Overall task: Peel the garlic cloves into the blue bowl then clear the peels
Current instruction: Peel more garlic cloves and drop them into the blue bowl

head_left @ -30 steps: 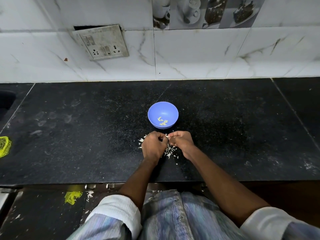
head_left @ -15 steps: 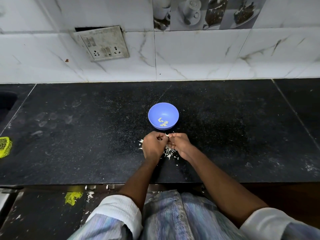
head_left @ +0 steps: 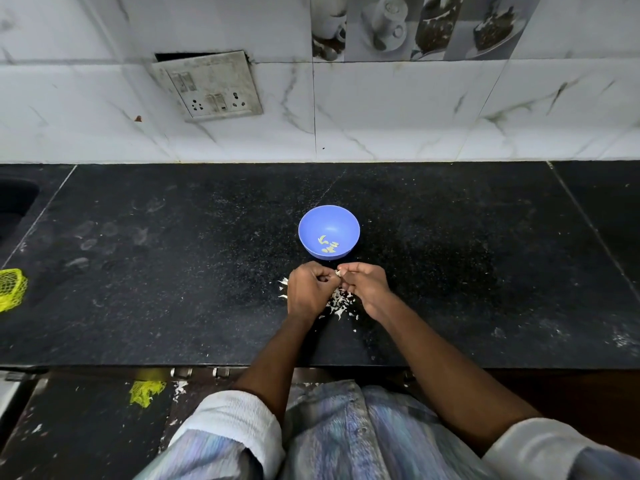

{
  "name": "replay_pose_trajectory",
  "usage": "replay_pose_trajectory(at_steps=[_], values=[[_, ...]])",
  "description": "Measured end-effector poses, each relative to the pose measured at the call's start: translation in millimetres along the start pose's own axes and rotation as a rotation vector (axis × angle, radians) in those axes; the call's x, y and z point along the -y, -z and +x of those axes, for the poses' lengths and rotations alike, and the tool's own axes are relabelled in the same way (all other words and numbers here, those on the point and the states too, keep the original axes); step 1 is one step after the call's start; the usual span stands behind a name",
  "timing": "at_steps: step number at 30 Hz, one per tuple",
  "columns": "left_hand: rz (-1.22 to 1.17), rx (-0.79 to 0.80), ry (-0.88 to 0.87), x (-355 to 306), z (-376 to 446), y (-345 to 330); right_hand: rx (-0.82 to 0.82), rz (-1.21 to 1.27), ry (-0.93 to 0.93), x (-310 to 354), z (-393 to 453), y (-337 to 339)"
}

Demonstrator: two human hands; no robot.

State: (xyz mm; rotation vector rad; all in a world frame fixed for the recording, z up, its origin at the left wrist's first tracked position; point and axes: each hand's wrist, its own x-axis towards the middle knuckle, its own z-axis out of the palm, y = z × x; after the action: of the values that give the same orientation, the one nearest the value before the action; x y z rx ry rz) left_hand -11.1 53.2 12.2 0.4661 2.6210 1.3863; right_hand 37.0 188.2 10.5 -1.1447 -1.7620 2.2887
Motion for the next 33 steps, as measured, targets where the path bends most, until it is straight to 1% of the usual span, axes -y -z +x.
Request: replay_pose_trajectory(at_steps=[2,5,10,13,17,20,27,30,33], values=[[-0.077,0.012,0.025,-1,0,0,0.027,0.077,-0.047,3,-2,2],[-0.048,0.060,0.008,2,0,0,0.034,0.111,-0.092,4,-3,5],[0.038,0.139,-0.033,1,-2,-1,0.011,-0.024,-0.022,3,0,8],[0.029,0.132,0.001,3,0,-4,0.035,-0.082,0.010,5,0,7],[-0.022,0.130,0.056,9,2,-7,0.060,-0.031,0.008,5,-1,9],[-0.075,0.106,0.083,12,2,-7,0.034,0.023,-0.008,5,1,11],[-0.211,0.071,0.180,9,6,-7,-0.019,0.012,-0.004,4,4,10],[-0.140,0.040,0.200,11,7,-7,-0.026,0.017,-0.002,5,6,11],[-0.041,0.027,0.166,12,6,-4,-0.026,0.025,0.003,7,6,12]])
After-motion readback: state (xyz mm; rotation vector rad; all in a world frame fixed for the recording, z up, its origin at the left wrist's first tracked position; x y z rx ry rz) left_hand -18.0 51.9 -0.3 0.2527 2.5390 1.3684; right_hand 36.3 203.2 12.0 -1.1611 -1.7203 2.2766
